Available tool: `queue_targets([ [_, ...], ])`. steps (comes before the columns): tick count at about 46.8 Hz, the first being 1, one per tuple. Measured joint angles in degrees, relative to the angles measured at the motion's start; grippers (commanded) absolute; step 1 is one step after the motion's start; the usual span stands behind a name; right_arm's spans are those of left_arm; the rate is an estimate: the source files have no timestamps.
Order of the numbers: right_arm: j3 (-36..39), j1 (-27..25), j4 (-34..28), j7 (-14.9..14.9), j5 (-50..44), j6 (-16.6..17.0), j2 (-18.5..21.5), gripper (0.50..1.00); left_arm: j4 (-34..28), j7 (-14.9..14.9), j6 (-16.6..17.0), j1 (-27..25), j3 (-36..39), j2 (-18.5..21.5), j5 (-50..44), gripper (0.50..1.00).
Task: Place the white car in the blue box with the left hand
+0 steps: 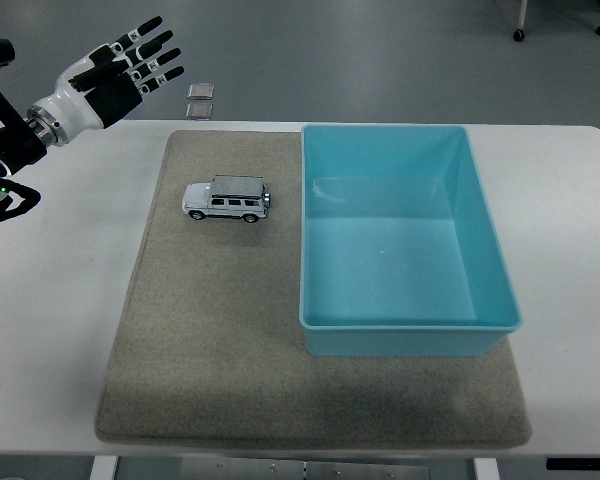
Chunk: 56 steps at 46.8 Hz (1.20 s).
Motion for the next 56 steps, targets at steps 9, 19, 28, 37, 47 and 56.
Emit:
queue_targets([
  [9,0.0,0.0,0.0,0.0,0.0,0.0,0.0,0.936,-0.5,0.0,0.0,0.0,0.1,0.0,0.0,1.0],
  [19,0.0,0.0,0.0,0.0,0.0,0.0,0.0,0.936,-0.5,-0.1,0.1,-0.2,0.3,0.0,0.0,1.0],
  [28,0.0,0.0,0.0,0.0,0.0,0.0,0.0,0.936,-0.2,-0.5,-0.6,0.3,0.6,0.1,1.3,1.0],
  [37,0.0,0.0,0.0,0.0,0.0,0.0,0.0,0.936,0.1,-5.0,-2.0,0.9,0.3,0.5,10.3,1.0],
  [47,0.0,0.0,0.0,0.0,0.0,0.0,0.0,0.936,-0.4,-11.5,-3.8,1.7,0.3,2.2,23.0,1.0],
  [56,0.0,0.0,0.0,0.0,0.0,0.0,0.0,0.936,-0.6,-12.9,-3.8,1.7,0.2,3.9,30.2,1.0],
])
